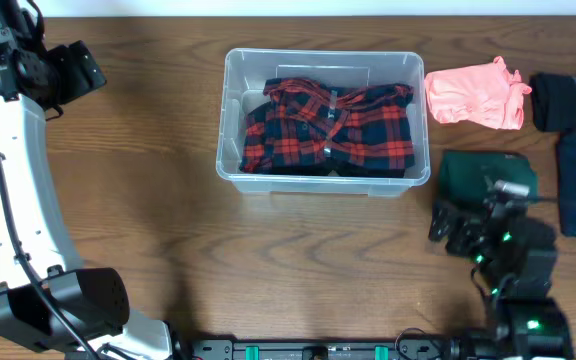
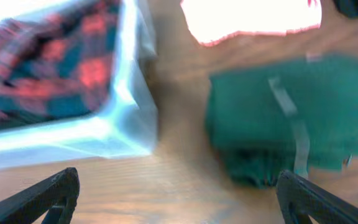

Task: Pack container
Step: 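Reach the right gripper to the pink shirt and grasp it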

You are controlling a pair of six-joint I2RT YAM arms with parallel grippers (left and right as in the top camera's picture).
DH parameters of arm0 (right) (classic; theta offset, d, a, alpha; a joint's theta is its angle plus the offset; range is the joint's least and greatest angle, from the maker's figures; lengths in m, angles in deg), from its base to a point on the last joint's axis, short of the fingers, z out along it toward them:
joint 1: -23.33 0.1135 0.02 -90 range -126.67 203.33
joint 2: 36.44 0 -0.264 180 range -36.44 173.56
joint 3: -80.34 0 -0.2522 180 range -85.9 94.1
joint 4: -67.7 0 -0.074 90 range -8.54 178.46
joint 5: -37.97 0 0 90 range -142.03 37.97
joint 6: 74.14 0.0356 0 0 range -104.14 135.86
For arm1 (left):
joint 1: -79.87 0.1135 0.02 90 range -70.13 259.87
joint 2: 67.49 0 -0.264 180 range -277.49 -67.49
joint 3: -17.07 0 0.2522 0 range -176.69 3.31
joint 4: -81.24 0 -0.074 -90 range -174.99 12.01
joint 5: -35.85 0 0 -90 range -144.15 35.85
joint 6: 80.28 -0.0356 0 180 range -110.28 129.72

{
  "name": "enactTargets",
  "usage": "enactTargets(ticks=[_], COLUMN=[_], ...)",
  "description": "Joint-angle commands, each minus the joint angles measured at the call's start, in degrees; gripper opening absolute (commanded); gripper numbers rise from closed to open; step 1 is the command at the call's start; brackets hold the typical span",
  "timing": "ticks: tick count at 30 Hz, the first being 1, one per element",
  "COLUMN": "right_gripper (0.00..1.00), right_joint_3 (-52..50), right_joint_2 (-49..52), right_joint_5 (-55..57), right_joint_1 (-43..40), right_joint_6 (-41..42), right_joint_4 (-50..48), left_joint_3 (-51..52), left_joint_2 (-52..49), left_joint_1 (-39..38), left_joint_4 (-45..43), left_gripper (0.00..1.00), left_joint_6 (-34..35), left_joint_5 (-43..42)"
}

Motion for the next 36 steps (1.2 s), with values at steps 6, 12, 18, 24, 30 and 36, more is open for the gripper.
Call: enactTargets(ticks=[6,12,18,24,30,36], right_gripper=[0.99,0.99,0.99,0.99,0.99,0.99], right_joint_3=[35.06,51.98,54.84,54.77,54.8,57.2], right_joint_2=[23.37,42.62,55.19,62.64,70.07,76.3], right_joint_5=[-0.83,-3.13,-12.55,-13.03,-6.27,-1.33], right_joint_1=[-0.85,-5.77,-11.58,-13.44,-13.11,-11.89], right_joint_6=[-1.55,0.59,0.59,2.93,13.68,14.25], right_joint_4=[12.24,22.67,20.37,12.61,7.65,8.41], left_joint_3=[-0.04,-0.04,-0.04,-0.04,-0.04,-0.04], left_joint_2=[-0.07,-0.07,-0.07,-0.07,-0.07,-0.07], left_joint_1=[0.2,0.2,0.2,0.2,0.2,0.2], left_joint_4=[0.15,0.15,0.15,0.17,0.15,0.15], left_gripper=[0.98,0.98,0.98,0.98,0.98,0.98], left_joint_6=[-0.09,-0.09,-0.09,-0.09,-0.09,-0.09], left_joint_5=[0.52,0.52,0.52,0.52,0.52,0.52])
